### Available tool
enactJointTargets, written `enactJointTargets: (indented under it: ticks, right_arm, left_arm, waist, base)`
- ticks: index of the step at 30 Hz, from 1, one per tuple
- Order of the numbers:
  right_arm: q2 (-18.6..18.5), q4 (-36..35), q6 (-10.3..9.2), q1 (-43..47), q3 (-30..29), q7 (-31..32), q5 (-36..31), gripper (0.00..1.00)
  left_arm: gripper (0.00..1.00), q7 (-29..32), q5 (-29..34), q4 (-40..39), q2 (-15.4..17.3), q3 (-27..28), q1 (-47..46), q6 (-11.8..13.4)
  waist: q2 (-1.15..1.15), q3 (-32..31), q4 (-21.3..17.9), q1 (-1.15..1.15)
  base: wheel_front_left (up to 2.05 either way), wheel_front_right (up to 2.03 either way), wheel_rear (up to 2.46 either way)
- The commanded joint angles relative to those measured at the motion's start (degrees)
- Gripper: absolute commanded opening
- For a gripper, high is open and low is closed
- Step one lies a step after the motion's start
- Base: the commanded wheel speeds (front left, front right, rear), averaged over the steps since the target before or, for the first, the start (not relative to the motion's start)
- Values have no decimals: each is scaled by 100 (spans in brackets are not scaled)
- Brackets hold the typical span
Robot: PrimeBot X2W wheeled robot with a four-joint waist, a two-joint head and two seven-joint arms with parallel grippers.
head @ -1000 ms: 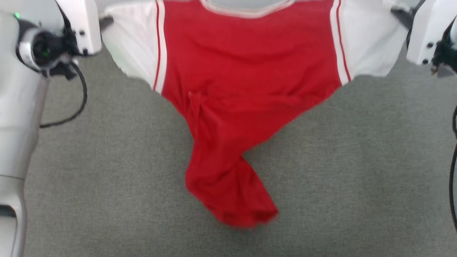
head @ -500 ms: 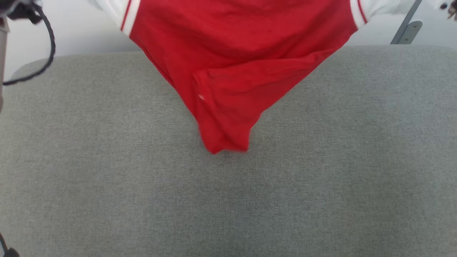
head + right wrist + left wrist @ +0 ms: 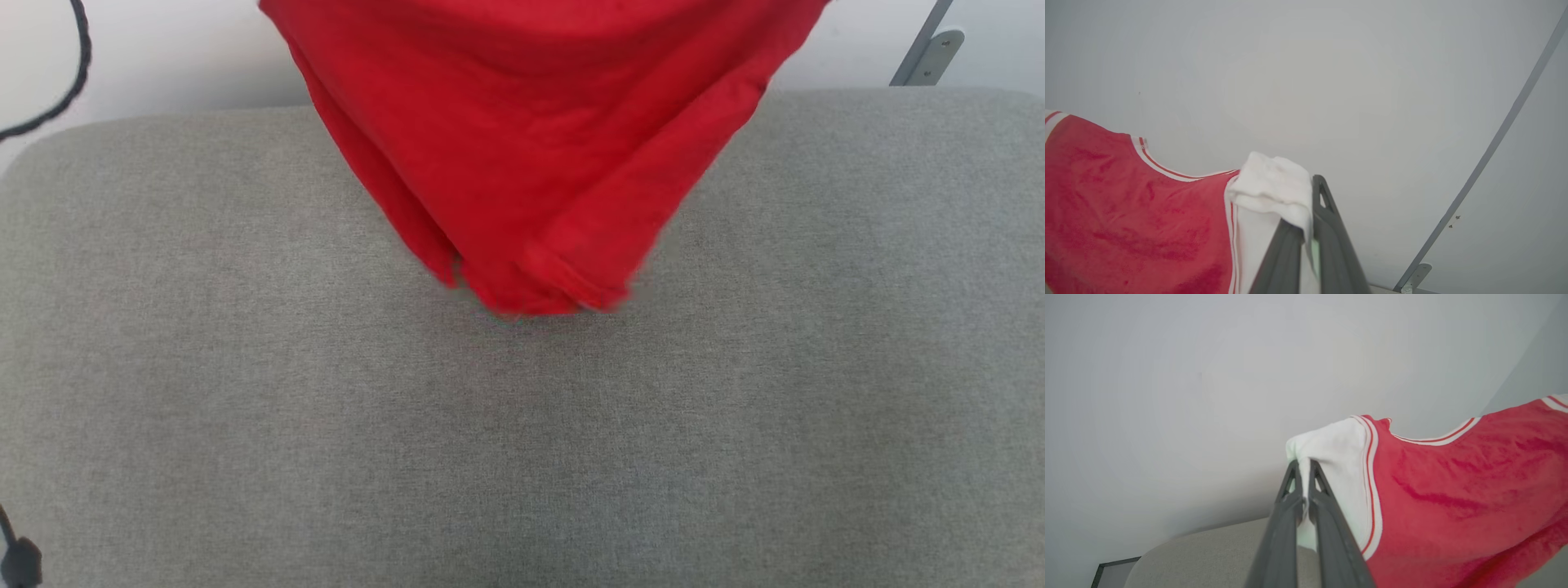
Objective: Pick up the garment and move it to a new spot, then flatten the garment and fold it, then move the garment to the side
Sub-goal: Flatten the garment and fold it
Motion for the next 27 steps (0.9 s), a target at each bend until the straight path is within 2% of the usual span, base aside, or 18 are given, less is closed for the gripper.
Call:
enactJointTargets:
  ticks: [1, 4, 12, 18, 23, 27]
  right_arm:
    - [-2, 39, -2, -113, 36, -115, -63, 0]
    - [-11, 189, -2, -277, 75, -328, -104, 0]
    - [-1, 444, -2, -509, 215, -513, -37, 0]
    - [-19, 759, -2, -780, 346, -879, -235, 0]
    - [116, 1263, -2, -1226, 399, -1590, -659, 0]
    - [242, 1711, -2, -1671, 376, -2472, -1125, 0]
  left_arm:
    - [0, -115, 52, 15, 9, 22, -144, -35]
    - [0, -389, 91, 92, 11, 3, -286, -71]
    - [0, -569, 32, 252, 27, -114, -516, -124]
    - [0, -915, 134, 299, -28, -258, -737, -143]
    - [0, -1511, 259, 428, -161, -291, -1072, -132]
    - [0, -2215, 510, 580, -245, -306, -1441, -120]
  waist:
    - [0, 23, -3, 0]
    - [0, 74, -5, 0]
    - [0, 170, -9, 0]
    - [0, 522, -4, 0]
    - [0, 976, -13, 0]
    - [0, 1316, -14, 0]
  base:
    - [0, 0, 0]
    - [0, 0, 0]
    - [0, 0, 0]
    - [0, 0, 0]
    - [0, 0, 0]
    - [0, 0, 0]
